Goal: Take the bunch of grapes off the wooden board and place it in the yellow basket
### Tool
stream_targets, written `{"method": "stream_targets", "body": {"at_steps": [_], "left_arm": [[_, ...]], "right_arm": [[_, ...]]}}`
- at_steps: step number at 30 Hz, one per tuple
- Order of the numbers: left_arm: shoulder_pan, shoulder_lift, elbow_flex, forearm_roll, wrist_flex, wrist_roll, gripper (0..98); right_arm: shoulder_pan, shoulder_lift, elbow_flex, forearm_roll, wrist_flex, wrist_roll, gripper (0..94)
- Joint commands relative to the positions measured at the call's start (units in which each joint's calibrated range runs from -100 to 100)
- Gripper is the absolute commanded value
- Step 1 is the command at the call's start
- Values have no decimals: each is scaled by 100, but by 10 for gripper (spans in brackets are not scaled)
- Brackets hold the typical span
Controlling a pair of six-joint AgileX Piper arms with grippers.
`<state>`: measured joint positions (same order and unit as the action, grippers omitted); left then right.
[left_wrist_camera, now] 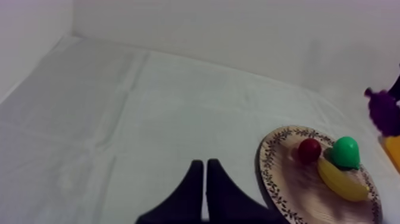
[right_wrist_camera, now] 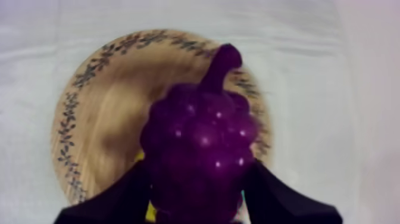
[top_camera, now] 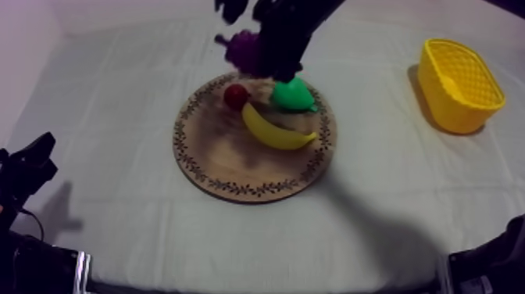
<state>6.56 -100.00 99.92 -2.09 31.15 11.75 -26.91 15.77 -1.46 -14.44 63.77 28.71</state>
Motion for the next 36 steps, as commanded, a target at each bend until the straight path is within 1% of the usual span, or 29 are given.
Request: {"method": "stream_targets", "body": {"at_steps": [1,7,12,18,21,30,33,36], "left_arm": [[-1,0,-4,1,-3,0,1],[-1,0,-4,1,-3,0,1],[-1,0,-4,1,-3,0,1],[-1,0,-4,1,-3,0,1],[-1,0,-4,1,-3,0,1],[-1,0,-4,1,-3,0,1],[-1,0,-4,1,-3,0,1],[-1,0,-4,1,-3,0,1]], "right_arm": [[124,-608,301,62,-463,-135,266],[541,-1495,899,214,-1230,-448,273],[983,-2089,1337,418,-1768,-742,278],[1718,-2650,1879,649,-2557,-1095,284],[2134,-2838,2073,693,-2856,-1193,287],[3198,-3025,2371,751,-3372,-1313,286],[3451,-2968,2414,858,-3416,-1429,286],[3629,-2817,2422,1021,-3310,-1597,285]]}}
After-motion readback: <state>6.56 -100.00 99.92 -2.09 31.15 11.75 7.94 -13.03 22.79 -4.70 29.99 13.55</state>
